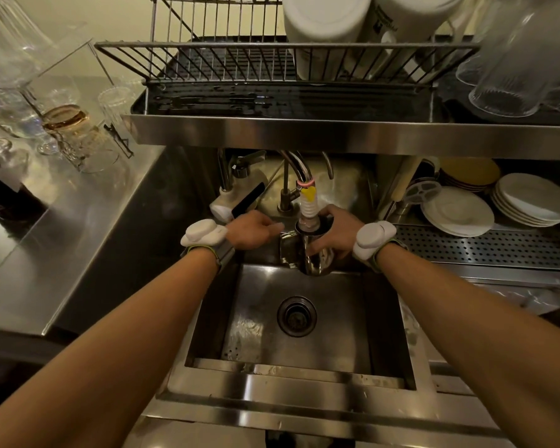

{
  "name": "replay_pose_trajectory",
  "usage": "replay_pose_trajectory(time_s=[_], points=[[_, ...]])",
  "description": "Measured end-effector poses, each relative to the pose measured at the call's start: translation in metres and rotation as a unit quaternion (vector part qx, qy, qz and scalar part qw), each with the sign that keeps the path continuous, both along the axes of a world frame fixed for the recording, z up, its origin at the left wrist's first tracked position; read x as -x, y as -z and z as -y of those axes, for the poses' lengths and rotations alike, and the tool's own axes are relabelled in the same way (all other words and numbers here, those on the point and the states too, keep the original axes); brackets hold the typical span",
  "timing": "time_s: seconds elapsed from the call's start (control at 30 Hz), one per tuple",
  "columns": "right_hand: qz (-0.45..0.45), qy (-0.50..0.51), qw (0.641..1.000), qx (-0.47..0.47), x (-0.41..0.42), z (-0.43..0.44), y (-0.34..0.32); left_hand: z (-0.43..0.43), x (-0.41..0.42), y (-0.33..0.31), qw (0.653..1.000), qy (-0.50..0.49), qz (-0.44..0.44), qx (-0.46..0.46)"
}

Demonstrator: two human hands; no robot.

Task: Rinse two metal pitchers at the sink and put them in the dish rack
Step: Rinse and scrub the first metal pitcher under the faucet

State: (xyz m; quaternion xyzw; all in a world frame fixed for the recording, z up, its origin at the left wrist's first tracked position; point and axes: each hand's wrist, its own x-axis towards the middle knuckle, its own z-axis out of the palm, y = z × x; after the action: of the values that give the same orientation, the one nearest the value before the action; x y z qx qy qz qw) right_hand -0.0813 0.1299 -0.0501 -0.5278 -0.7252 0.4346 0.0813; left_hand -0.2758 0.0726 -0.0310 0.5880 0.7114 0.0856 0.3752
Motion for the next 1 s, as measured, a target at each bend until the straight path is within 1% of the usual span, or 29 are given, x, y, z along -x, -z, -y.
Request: replay_pose_trajectory(time_s=[0.07, 0.2, 0.27, 0.37, 0.53, 0.67, 0.87, 1.0], points=[[-0.008, 0.010, 1.000, 0.000, -0.003, 0.001, 0.004, -0.003, -0.013, 0.006, 1.000, 0.014, 0.023, 0.010], [-0.037, 0.038, 0.999, 0.003, -0.003, 0.011, 0.016, -0.005, -0.024, 0.016, 1.000, 0.021, 0.004, 0.000], [-0.050, 0.052, 0.997, 0.011, -0.003, 0.014, 0.021, -0.006, -0.024, 0.015, 1.000, 0.021, 0.016, -0.002], [-0.042, 0.041, 0.998, 0.025, -0.004, 0.014, 0.019, -0.006, -0.024, 0.011, 1.000, 0.024, 0.010, -0.007], [-0.005, 0.008, 0.999, 0.047, -0.007, 0.016, 0.004, -0.004, -0.023, 0.007, 0.997, 0.027, -0.056, -0.038], [0.050, -0.001, 0.998, 0.041, -0.012, 0.020, -0.005, -0.002, -0.016, 0.000, 0.993, 0.018, -0.101, -0.061], [0.047, 0.011, 0.997, 0.061, -0.027, 0.029, -0.015, 0.004, -0.021, -0.009, 0.982, 0.073, -0.163, -0.069], [0.048, 0.000, 0.997, 0.053, -0.033, 0.031, -0.023, 0.006, -0.030, -0.020, 0.972, 0.082, -0.203, -0.085]])
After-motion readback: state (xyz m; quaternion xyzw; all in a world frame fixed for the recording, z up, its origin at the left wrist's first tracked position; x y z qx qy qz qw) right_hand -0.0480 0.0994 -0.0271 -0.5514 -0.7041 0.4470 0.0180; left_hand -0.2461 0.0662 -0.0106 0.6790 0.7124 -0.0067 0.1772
